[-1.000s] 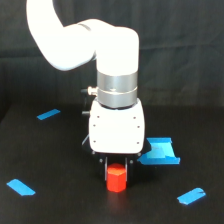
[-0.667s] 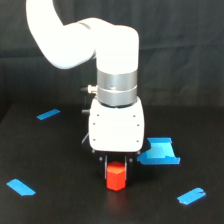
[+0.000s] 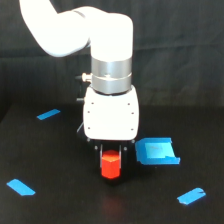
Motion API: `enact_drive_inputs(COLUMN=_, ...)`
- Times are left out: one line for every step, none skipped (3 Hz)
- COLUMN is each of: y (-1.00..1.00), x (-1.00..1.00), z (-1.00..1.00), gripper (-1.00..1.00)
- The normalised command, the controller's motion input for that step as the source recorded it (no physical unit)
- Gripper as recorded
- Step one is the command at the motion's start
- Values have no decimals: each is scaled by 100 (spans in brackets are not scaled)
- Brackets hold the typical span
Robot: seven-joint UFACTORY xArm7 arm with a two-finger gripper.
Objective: Pick up the red object from the table
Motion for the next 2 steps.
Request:
enact_drive_inputs(y=18, x=-12, z=89, gripper=-99)
enact_drive_inputs(y=15, x=8, z=100, gripper=-100)
